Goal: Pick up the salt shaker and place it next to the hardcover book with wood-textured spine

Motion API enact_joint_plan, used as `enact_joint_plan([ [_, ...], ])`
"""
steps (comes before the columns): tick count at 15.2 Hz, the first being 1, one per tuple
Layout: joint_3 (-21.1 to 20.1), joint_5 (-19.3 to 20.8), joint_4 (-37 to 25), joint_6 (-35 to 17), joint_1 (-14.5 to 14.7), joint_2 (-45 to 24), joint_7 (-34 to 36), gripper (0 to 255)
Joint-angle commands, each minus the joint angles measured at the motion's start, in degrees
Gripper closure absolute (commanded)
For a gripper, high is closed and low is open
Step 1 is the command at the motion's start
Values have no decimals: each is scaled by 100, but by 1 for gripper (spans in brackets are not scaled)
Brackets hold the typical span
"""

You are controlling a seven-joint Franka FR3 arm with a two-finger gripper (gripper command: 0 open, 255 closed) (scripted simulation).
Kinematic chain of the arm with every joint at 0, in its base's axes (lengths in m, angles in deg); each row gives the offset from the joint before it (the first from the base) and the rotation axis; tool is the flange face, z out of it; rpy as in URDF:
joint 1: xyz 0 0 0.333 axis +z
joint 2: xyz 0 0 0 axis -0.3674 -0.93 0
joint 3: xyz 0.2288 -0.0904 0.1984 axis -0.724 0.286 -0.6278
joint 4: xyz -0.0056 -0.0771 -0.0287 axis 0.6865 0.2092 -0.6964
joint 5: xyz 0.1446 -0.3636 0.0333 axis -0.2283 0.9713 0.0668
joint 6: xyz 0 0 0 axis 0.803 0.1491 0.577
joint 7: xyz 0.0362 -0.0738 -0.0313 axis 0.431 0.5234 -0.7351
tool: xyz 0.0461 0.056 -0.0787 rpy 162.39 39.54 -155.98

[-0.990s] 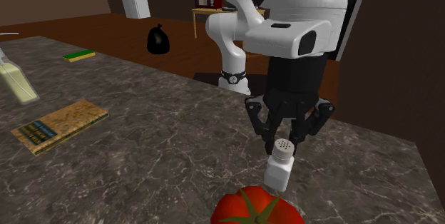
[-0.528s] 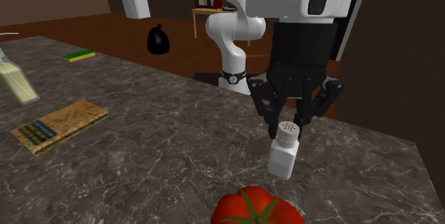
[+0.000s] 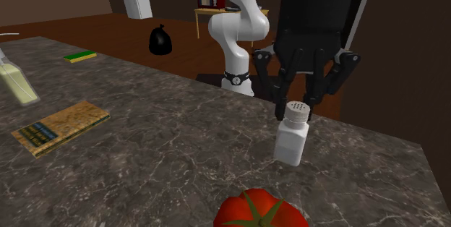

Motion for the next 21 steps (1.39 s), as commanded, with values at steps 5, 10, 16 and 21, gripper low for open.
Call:
enact_joint_plan([
  [5,-4,-22,-376,453,4,76,-13,255],
  [10,198,-138,-90,484,-181,405,-441,255],
  [16,655,-274,463,421,-524,899,-1294,255],
  [21,1070,-315,741,418,-804,1161,-2005,255],
])
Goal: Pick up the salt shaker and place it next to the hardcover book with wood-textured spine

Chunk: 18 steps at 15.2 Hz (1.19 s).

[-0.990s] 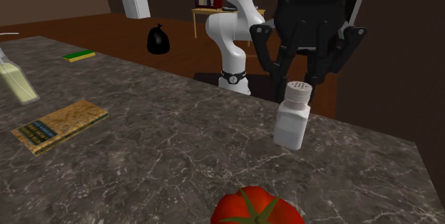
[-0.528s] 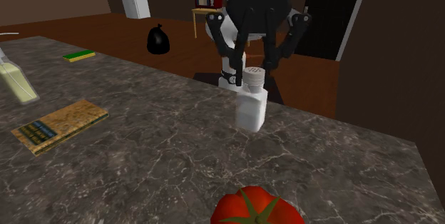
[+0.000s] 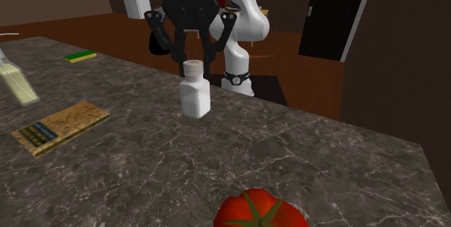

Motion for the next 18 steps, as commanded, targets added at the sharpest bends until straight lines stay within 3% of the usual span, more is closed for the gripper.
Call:
enact_joint_plan([
  [1,183,-8,56,11,-119,60,-313,255],
  [10,981,-14,85,81,-618,122,-1603,255],
  [18,1696,-109,-333,209,-1047,-227,-2782,255],
])
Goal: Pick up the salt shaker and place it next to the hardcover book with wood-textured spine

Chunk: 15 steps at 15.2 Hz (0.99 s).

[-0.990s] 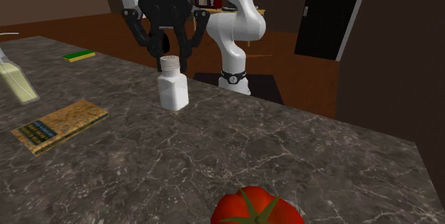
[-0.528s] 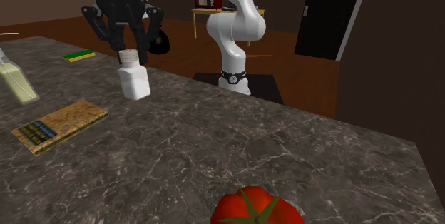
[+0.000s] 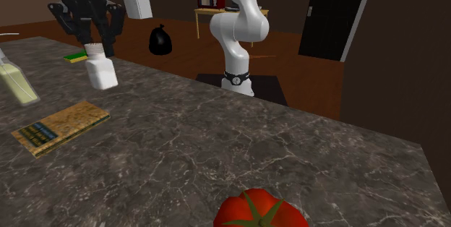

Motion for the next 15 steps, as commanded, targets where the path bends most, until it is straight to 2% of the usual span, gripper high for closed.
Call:
enact_joint_plan([
  [1,177,-57,-195,29,-101,-184,-313,255],
  [2,252,-83,-273,51,-150,-252,-447,255],
  [15,282,-191,508,-933,-153,-470,-582,255],
])
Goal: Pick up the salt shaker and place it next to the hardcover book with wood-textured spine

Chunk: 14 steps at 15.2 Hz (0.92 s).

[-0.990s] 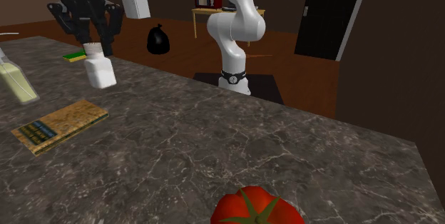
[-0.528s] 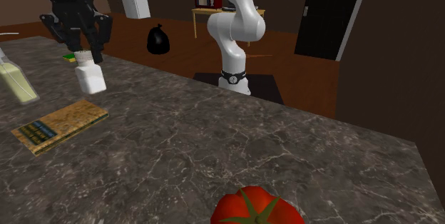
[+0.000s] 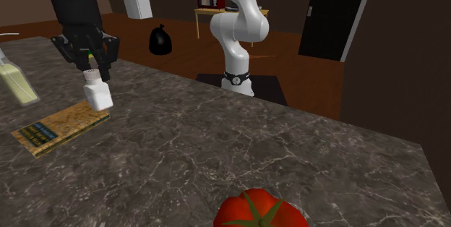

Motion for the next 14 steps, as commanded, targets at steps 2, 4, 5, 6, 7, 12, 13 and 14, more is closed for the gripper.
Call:
enact_joint_plan([
  [2,6,-30,180,-231,0,-52,-37,255],
  [4,11,-60,276,-381,1,-110,-67,255],
  [5,14,-77,323,-456,1,-140,-83,255],
  [6,16,-94,368,-531,2,-173,-100,255],
  [7,18,-112,412,-606,3,-206,-117,255],
  [12,26,-219,614,-980,6,-392,-215,255],
  [13,26,-244,651,-1054,6,-433,-237,255],
  [14,27,-270,686,-1128,7,-475,-260,255],
])
